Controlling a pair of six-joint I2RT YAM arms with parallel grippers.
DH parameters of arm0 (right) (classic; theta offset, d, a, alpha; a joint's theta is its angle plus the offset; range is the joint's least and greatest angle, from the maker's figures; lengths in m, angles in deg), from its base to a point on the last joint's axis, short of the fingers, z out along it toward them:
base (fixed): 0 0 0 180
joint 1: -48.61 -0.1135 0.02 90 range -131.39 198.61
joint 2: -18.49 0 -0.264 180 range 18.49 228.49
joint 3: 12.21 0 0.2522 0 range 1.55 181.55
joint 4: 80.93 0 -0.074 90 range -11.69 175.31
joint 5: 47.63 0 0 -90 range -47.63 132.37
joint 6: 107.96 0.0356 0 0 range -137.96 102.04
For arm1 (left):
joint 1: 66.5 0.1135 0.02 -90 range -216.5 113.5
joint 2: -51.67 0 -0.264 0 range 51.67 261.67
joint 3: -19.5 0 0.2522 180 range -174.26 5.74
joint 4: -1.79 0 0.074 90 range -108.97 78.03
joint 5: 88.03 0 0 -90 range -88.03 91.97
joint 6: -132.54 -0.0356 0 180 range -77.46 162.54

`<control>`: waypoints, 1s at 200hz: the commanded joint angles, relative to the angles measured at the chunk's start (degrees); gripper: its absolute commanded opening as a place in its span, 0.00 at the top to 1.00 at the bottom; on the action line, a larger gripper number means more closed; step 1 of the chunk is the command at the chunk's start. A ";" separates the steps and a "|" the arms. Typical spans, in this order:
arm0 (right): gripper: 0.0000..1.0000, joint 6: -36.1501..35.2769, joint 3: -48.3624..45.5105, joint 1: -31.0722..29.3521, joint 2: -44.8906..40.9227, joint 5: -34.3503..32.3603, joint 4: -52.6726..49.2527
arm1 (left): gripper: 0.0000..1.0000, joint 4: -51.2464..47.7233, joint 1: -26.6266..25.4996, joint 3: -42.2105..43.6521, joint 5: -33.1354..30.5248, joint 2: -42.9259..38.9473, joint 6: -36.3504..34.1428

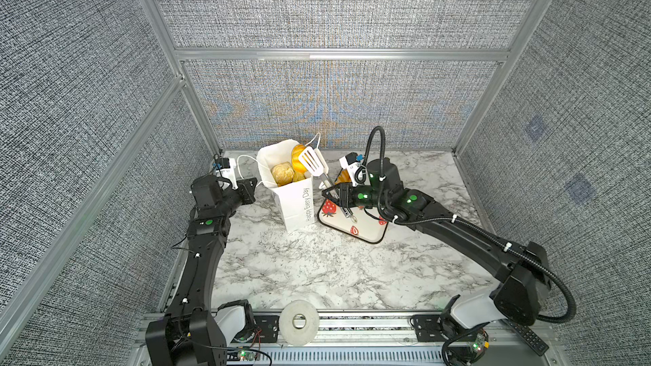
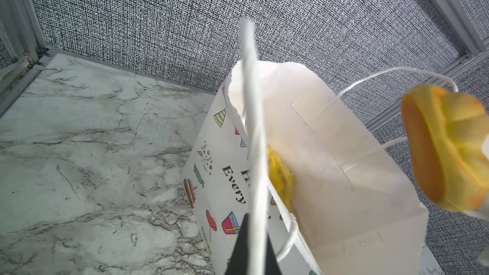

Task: Place the fake bread into the paper bag
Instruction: 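Carry the clamped striped roll over the bag opening with the right tongs, then lower the striped roll into the bag and open the right tongs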

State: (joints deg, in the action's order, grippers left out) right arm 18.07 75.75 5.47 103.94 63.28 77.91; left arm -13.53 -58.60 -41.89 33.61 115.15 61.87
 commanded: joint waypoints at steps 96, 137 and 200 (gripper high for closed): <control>0.65 0.97 -0.54 -0.02 1.01 -0.60 0.63 | 1.00 0.24 0.01 -0.31 0.44 -0.14 -0.43; 0.62 1.01 -0.46 -0.01 1.21 -0.43 0.47 | 1.00 0.33 0.04 -0.26 0.54 -0.13 -0.38; 0.57 0.76 0.24 -0.02 1.56 -0.25 -0.32 | 1.00 0.33 0.04 -0.27 0.53 -0.04 -0.32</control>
State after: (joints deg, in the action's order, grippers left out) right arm 18.73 75.13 5.49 105.54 63.19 77.76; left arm -13.55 -58.60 -41.89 33.63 115.13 61.85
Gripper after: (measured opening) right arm 0.429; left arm 0.053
